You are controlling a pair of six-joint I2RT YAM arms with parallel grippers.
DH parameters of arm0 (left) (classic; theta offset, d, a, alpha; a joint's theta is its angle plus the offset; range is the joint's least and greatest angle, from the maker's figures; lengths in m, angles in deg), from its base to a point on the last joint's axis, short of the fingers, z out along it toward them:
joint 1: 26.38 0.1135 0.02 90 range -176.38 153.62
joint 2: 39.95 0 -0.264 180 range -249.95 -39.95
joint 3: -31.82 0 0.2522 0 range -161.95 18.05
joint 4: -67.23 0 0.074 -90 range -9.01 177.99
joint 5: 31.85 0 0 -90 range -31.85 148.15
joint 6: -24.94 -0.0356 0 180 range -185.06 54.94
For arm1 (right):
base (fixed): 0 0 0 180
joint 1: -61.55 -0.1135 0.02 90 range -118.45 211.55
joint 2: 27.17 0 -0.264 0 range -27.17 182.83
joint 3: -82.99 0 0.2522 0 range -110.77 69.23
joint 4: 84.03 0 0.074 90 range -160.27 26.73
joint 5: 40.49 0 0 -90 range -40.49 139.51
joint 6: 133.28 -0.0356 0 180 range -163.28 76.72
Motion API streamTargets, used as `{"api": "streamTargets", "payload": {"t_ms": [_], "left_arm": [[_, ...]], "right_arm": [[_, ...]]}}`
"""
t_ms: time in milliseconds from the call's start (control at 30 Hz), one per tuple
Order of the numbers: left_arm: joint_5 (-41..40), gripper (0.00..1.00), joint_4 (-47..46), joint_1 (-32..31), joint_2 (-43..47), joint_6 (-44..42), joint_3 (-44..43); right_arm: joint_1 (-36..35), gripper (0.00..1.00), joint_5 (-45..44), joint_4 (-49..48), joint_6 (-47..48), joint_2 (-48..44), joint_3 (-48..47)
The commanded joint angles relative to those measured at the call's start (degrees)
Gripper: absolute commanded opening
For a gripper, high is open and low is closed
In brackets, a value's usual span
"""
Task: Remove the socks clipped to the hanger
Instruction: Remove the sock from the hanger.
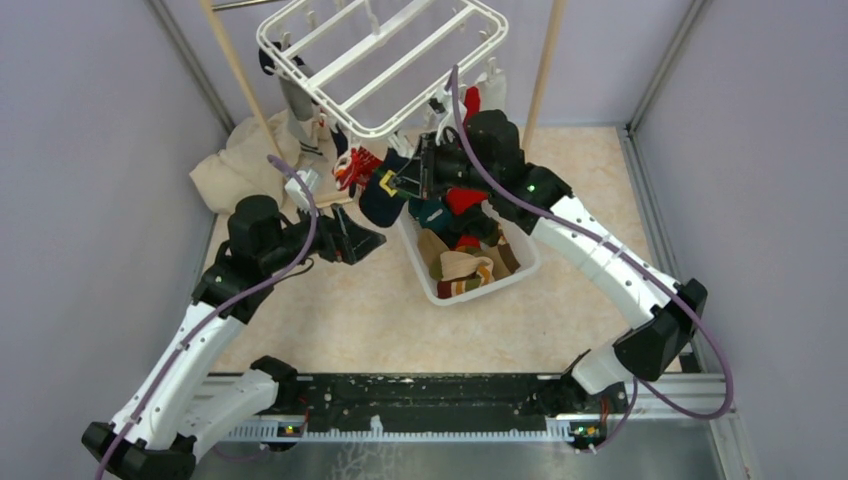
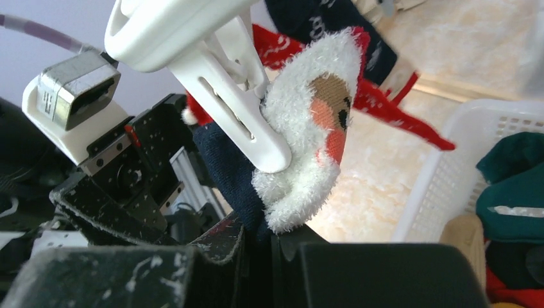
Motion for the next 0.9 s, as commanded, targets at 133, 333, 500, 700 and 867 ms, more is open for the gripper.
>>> {"api": "streamTargets", "payload": {"t_ms": [133, 333, 500, 700, 867], "left_arm": [[3.04, 0.99, -6.04, 0.32, 1.07, 0.60, 1.35], [2.67, 0.99, -7.06, 0.27, 0.88, 0.37, 1.85], [3.19, 0.99, -8.39, 0.27, 0.56, 0.09, 0.92], [5.11, 0.99, -11.21, 0.28, -1.84, -0.16, 0.61], [6.40, 0.98, -15.34, 0.27, -1.84, 0.94, 1.70]], "right_arm": [[3.87, 0.00, 18.79, -5.96, -4.22, -1.25, 1.73], [5.56, 0.00, 25.80, -10.21, -7.43, -0.79, 3.64], [7.05, 0.00, 29.45, -10.12, -7.39, -0.68, 4.20], [8.29, 0.00, 33.38, -16.05, -11.17, -0.91, 7.57], [8.65, 0.00, 34.43, -16.80, -11.74, -0.92, 8.35]]}}
